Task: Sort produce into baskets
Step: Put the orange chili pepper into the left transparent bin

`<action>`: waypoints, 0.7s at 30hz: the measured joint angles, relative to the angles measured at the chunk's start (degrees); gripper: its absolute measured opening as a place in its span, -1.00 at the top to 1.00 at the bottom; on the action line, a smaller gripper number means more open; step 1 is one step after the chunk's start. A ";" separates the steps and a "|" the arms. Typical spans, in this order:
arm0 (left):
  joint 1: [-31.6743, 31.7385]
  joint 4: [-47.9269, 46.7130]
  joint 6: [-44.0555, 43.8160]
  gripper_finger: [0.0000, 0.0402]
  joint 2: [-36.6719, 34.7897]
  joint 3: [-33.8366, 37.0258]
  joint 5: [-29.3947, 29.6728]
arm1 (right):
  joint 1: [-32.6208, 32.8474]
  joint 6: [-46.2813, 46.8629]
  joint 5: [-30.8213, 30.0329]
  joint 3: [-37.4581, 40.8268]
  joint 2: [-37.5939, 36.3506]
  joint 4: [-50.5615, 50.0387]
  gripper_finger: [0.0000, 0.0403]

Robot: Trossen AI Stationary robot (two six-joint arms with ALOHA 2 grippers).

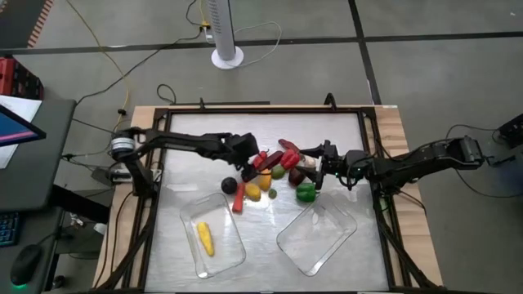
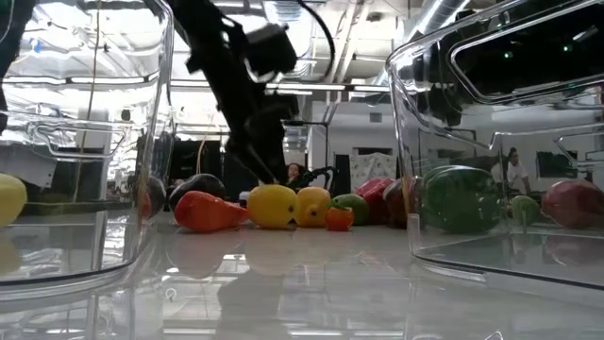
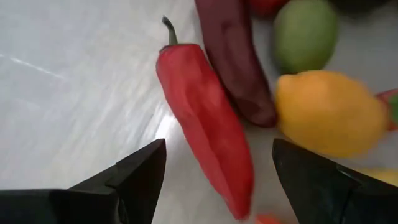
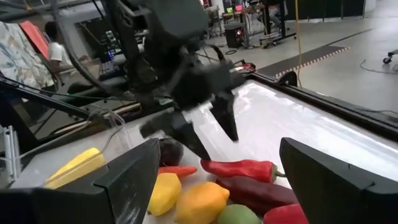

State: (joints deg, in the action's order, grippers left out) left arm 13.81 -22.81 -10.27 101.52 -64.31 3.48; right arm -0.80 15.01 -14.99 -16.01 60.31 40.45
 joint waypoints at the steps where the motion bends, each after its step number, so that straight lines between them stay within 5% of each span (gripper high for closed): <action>1: 0.51 0.26 0.42 -0.39 1.19 -0.06 -0.60 | 0.00 -0.05 0.01 0.00 0.00 -0.11 -0.77; 6: 1.56 2.32 1.33 -0.39 5.49 -0.09 -4.83 | -0.16 -0.21 -0.01 0.00 -0.02 -0.33 -0.77; 11: 0.34 2.83 4.57 -0.27 6.42 -0.09 -1.09 | -0.48 -0.33 -0.05 0.00 -0.02 -0.37 -0.77; 16: -0.95 1.92 6.83 0.17 5.14 -0.12 2.82 | -0.48 -0.38 -0.04 0.00 -0.02 -0.98 -0.77; 21: -1.01 -2.57 7.56 0.73 3.12 -0.13 -1.89 | -0.48 -0.42 -0.05 0.00 0.00 -1.23 -0.77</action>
State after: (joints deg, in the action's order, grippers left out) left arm 12.80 -25.39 -2.71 104.64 -64.45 1.58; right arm -1.28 14.59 -15.04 -16.01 60.31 39.22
